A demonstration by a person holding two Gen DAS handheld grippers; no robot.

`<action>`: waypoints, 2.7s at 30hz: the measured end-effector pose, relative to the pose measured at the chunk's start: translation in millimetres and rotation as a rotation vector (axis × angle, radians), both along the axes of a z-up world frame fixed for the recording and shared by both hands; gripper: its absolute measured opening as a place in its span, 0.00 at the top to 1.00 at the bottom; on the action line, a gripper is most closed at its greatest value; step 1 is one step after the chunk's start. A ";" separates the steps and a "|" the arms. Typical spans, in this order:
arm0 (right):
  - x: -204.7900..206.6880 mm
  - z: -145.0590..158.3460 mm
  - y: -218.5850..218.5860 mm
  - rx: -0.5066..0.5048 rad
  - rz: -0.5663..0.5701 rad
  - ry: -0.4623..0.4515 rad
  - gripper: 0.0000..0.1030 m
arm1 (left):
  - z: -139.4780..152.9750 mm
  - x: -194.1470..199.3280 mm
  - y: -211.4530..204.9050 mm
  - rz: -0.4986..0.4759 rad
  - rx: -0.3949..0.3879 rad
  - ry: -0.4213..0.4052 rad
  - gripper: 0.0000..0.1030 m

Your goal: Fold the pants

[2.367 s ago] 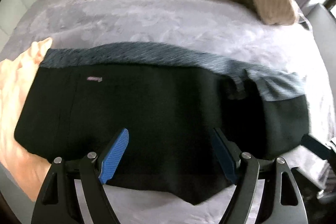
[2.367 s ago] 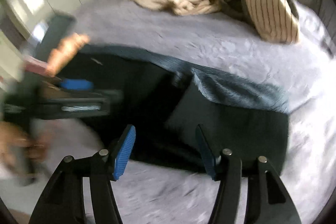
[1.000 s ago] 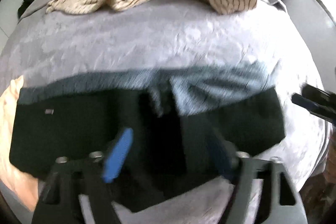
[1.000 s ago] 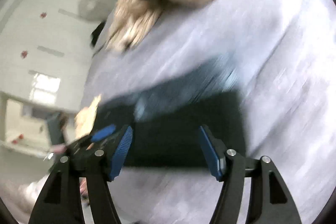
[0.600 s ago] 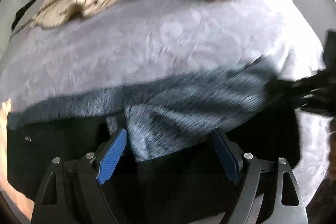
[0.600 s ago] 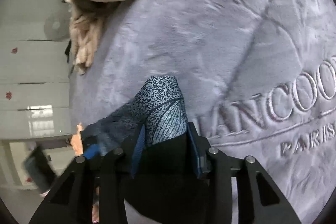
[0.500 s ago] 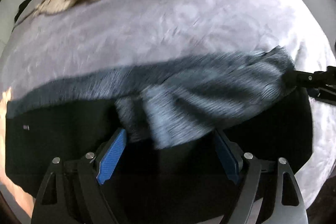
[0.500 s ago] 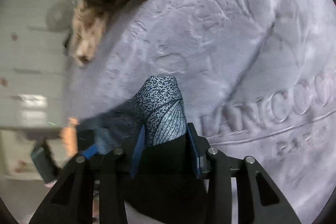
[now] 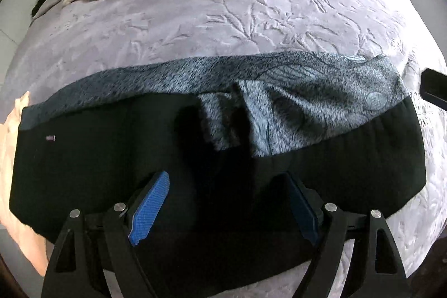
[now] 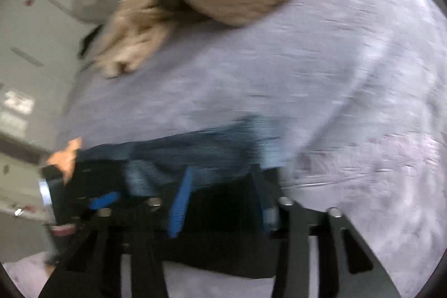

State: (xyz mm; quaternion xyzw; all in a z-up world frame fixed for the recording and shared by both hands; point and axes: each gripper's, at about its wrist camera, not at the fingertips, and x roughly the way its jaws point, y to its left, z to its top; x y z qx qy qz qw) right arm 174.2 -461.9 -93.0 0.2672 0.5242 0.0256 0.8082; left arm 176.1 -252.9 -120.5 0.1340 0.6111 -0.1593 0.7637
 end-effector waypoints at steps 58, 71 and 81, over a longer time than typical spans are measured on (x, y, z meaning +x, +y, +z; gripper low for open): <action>-81.8 9.2 67.5 -0.048 0.227 0.235 0.22 | 95.3 -95.4 48.7 0.154 0.096 -0.088 0.00; -63.5 12.4 123.0 -0.137 0.216 0.226 0.01 | 89.0 -75.1 111.4 0.119 0.098 -0.082 0.00; -42.2 7.1 208.6 -0.236 0.188 0.264 0.01 | 69.6 -41.2 197.4 0.107 0.062 -0.041 0.00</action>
